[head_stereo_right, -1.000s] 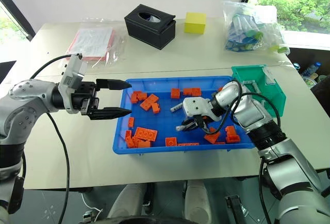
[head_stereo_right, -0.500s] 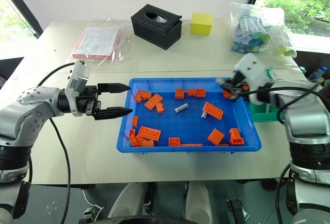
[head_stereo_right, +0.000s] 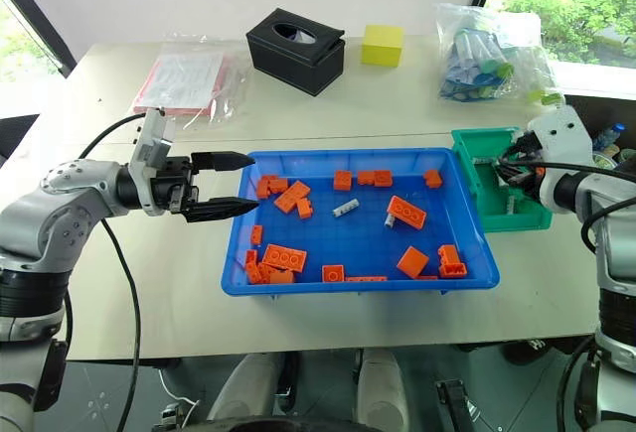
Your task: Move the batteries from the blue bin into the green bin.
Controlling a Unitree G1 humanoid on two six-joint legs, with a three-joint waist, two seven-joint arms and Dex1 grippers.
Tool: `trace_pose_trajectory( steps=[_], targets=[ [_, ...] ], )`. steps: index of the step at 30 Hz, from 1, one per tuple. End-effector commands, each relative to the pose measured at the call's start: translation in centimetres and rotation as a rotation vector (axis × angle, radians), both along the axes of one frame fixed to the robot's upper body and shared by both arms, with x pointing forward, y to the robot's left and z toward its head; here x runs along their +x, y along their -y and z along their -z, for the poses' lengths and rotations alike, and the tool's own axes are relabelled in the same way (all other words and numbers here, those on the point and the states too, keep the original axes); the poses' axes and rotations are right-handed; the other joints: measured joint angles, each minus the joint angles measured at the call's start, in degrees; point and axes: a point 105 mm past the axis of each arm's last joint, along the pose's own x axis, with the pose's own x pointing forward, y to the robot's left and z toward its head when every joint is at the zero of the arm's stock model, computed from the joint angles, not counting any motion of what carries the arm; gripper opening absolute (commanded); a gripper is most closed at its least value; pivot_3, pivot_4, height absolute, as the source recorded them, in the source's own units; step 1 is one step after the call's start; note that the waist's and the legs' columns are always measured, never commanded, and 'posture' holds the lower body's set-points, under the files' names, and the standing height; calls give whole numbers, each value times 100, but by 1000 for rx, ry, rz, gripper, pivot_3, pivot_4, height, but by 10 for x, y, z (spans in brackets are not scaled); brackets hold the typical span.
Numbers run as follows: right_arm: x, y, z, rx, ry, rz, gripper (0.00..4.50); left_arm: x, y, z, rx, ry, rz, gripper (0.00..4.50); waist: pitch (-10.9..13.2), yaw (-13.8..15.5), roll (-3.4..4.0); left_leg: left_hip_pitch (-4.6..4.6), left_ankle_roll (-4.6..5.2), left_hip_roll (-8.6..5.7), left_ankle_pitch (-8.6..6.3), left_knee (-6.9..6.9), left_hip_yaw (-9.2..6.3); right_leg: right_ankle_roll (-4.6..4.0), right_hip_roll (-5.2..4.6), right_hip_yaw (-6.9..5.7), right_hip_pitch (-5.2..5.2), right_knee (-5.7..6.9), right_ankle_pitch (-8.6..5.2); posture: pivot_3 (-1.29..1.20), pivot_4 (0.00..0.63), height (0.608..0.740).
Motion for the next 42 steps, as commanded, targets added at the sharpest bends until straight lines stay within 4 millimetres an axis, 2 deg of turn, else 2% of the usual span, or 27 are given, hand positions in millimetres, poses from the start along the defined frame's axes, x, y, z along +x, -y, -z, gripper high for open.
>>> trace_pose_trajectory(
  steps=[1,4,7,10,14,22,28,34,37,38,42],
  targets=[
    [5,-10,-21,-30,67,-61,3575,-5,0,-7,-2,41,-1,4500,0,2,0,0,0,0,0,0,0,0,0,0,0,0,0,0,150,692],
    [9,-36,-27,-9,78,-177,3575,-6,-1,-7,-3,43,-9,4500,0,0,0,-1,0,0,0,0,-1,0,0,0,0,0,0,0,150,692],
    [8,-79,-30,42,77,-368,3575,-7,-2,-8,-3,48,-17,4500,0,-16,0,0,0,0,0,0,-1,0,1,0,0,0,0,0,150,692],
    [-2,-134,-18,95,15,-633,3575,-7,-2,-9,-3,50,-21,4500,0,-32,0,0,0,2,0,0,-4,1,4,0,0,1,0,0,150,692],
    [-12,-167,8,47,-81,-857,3575,-7,-1,-10,-5,53,-23,4500,0,5,-1,-1,1,0,0,0,-7,1,3,-1,1,-1,0,0,150,692],
    [6,-190,50,-8,-198,-983,3575,-7,0,-14,-8,65,-25,4500,0,-5,-4,1,0,-1,0,6,-8,0,5,-2,6,-3,0,0,150,692],
    [16,-201,68,-113,-226,-1067,3575,-10,-1,-15,-9,67,-33,4500,0,-26,-4,1,0,-1,0,3,-7,1,5,-2,4,-2,1,0,150,692],
    [27,-201,84,-179,-261,-1090,3575,-11,-2,-17,-14,75,-47,4500,0,-38,-4,2,-1,-2,0,3,-8,1,6,-2,4,-1,1,0,150,692],
    [26,-201,86,-163,-273,-1098,2786,-12,-2,-18,-19,77,-54,4500,0,-43,-4,2,-1,-1,1,3,-8,1,6,-2,5,-1,1,0,150,692],
    [24,-202,86,-161,-271,-1104,2379,-12,-2,-17,-20,77,-55,4500,0,-39,-4,3,-1,-2,1,3,-8,1,6,-2,5,0,1,0,150,692],
    [18,-205,75,-134,-238,-1109,219,-12,-2,-17,-20,76,-58,4500,0,-38,-4,4,-2,-2,1,3,-9,1,6,-2,5,1,1,0,150,692]
  ],
)
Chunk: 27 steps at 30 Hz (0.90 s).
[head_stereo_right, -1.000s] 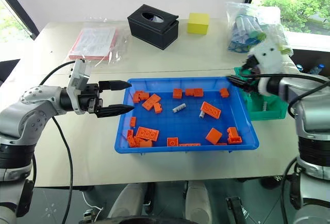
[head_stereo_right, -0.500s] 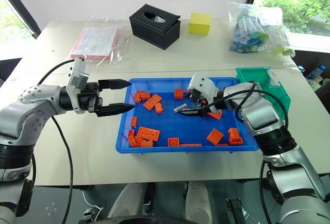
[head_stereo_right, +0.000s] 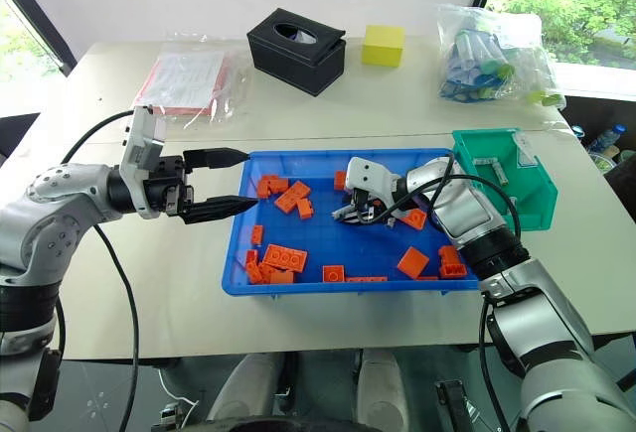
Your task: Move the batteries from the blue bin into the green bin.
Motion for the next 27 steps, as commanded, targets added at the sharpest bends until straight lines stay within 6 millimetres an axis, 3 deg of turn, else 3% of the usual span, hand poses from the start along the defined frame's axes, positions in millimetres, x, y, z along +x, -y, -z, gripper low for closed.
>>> trace_pose_trajectory(
  steps=[1,5,7,8,12,18,20,23,24,25,27],
  targets=[
    [-5,-5,-24,69,45,2,35,-3,-1,-11,-3,45,1,4500,0,5,0,0,0,0,0,0,0,0,0,0,0,0,0,0,150,692],
    [-12,-5,-56,173,91,67,35,-2,1,-12,-7,45,10,4500,1,14,1,-1,0,0,0,0,-1,0,-1,0,-2,1,0,0,150,692],
    [-9,5,-75,216,144,157,35,-1,3,-11,-8,44,17,4500,1,30,1,-2,0,0,0,0,-2,0,-1,0,-3,1,0,0,150,692],
    [-5,15,-86,229,188,229,35,-1,3,-11,-9,42,21,4500,1,42,1,-2,0,0,0,0,-2,0,-1,0,-3,1,0,0,150,692],
    [10,91,-119,241,336,631,35,1,5,-9,-12,36,31,4500,1,84,1,-4,-1,-4,-1,0,-2,-2,-6,0,-1,-3,-1,0,150,692],
    [-4,189,-122,101,413,980,35,4,8,-9,-18,35,53,4500,0,58,0,-7,2,-6,-2,-3,4,-1,-8,0,-2,-8,-1,0,150,692],
    [-12,204,-114,85,381,1031,35,5,10,-9,-21,37,63,4500,0,45,0,-6,2,-4,-2,-3,7,-1,-7,0,-1,-5,-1,0,150,692],
    [-18,202,-107,139,322,1049,35,7,12,-10,-22,37,71,4500,0,-17,1,1,3,3,-1,-2,13,-2,-5,2,-1,-1,0,0,150,692],
    [-18,200,-106,151,318,1049,1070,7,12,-10,-22,38,73,4500,-1,-35,3,3,3,4,-1,-2,13,-2,-4,3,-1,1,0,0,150,692],
    [-19,199,-105,157,317,1049,1345,8,12,-10,-22,38,74,4500,-1,-56,3,3,4,4,-1,-2,13,-2,-4,3,-1,1,1,0,150,692],
    [-18,198,-108,143,350,1046,2315,9,12,-10,-21,39,76,4500,-1,-74,3,3,4,4,-1,-3,11,-1,-4,2,-1,2,0,0,150,692]
  ],
)
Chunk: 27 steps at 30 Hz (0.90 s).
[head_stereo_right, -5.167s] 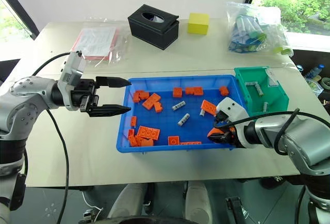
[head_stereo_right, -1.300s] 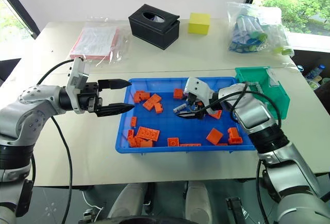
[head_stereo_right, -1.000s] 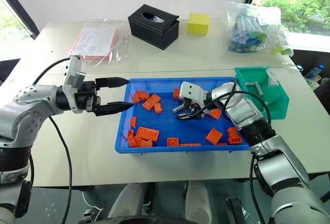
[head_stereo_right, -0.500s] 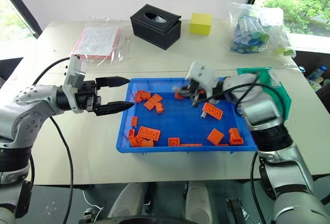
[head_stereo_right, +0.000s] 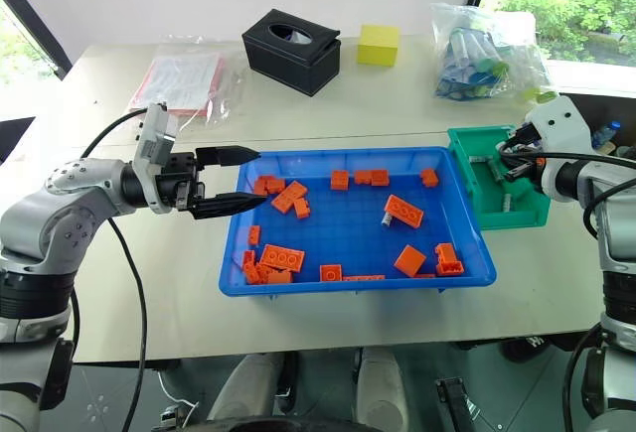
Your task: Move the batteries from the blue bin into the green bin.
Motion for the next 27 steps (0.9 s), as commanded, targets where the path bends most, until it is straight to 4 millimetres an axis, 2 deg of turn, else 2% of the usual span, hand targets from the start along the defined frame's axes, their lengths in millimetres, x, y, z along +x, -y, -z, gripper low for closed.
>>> trace_pose_trajectory(
  steps=[1,2,5,7,9,10,14,18,27],
  targets=[
    [-1,-4,-23,-31,101,-3,2820,0,2,-8,-2,39,18,4500,0,-4,0,0,0,0,0,0,0,0,0,0,0,0,0,0,150,692],
    [-2,-6,-27,-19,116,-9,3266,1,2,-8,-2,39,19,4500,0,-3,0,-1,0,-1,0,0,0,0,0,0,0,-1,0,0,150,692],
    [-4,-16,-39,28,162,-65,3266,0,1,-8,-1,39,21,4500,0,2,0,-2,0,-1,0,0,-1,1,-1,0,0,-2,0,0,150,692],
    [-9,-32,-44,86,173,-144,3266,0,1,-7,1,38,22,4500,0,4,0,-3,0,-1,0,0,-2,1,0,0,0,-2,0,0,150,692],
    [-16,-53,-40,117,143,-247,3266,-1,1,-7,1,36,21,4500,0,6,0,-3,0,-1,0,0,-5,1,0,-1,0,-2,-1,0,150,692],
    [-20,-63,-35,135,115,-294,3266,-1,1,-7,2,35,21,4500,0,6,0,-3,0,-1,0,0,-7,1,1,-1,1,-2,-1,0,150,692],
    [-32,-90,-6,135,-10,-439,4423,-1,1,-8,1,36,21,4500,0,12,-1,-4,1,-2,-1,0,-8,1,0,-1,2,-4,-1,0,150,692],
    [-35,-96,20,119,-123,-530,4423,0,1,-9,2,40,18,4500,0,26,-1,-3,1,-4,-1,1,-8,0,-1,-1,5,-8,-1,0,150,692],
    [-33,-103,54,77,-226,-677,4423,-1,-2,-10,3,49,0,4500,0,8,-1,-3,1,-3,-1,2,-9,1,0,-2,4,-7,-1,0,150,692]
  ],
)
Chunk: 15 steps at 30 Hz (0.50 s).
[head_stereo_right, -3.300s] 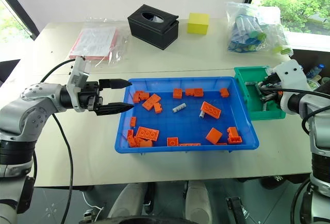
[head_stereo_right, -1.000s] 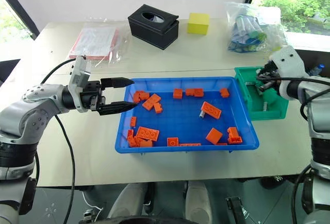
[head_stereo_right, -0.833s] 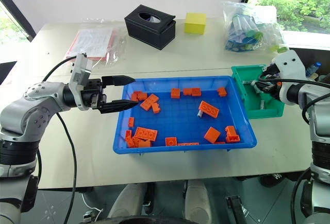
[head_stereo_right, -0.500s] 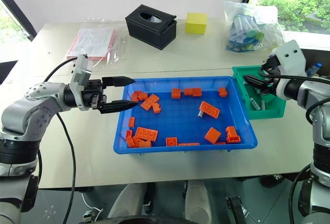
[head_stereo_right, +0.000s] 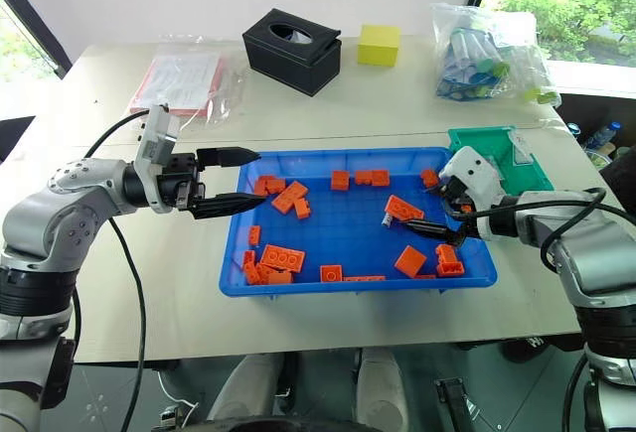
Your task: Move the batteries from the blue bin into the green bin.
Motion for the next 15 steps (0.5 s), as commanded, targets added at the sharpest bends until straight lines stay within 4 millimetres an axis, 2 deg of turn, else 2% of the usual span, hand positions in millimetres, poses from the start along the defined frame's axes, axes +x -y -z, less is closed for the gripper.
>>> trace_pose_trajectory(
  steps=[1,5,8,11,15],
  targets=[
    [2,-2,3,-30,13,-51,4423,-4,-1,-13,0,61,0,4500,0,-1,0,0,0,0,0,0,1,0,0,0,0,0,0,0,150,692],
    [15,-4,21,-39,-4,-41,4423,-6,-2,-13,2,61,-7,4500,0,-8,0,0,0,-1,0,1,1,0,-1,1,0,-1,0,0,150,692],
    [22,-2,25,-49,7,-17,4423,-7,-2,-14,3,61,-10,4500,0,-9,-1,2,0,0,0,1,1,0,-1,1,0,0,0,0,150,692],
    [29,2,23,-39,26,15,3633,-7,-3,-14,4,61,-14,4500,0,14,-1,1,-1,-1,0,1,0,0,-1,0,1,0,0,0,150,692],
    [29,3,17,-28,45,21,1673,-7,-3,-14,5,59,-15,4500,0,71,-1,2,-1,-2,0,2,0,0,-1,0,3,-1,0,0,150,692]
  ],
)
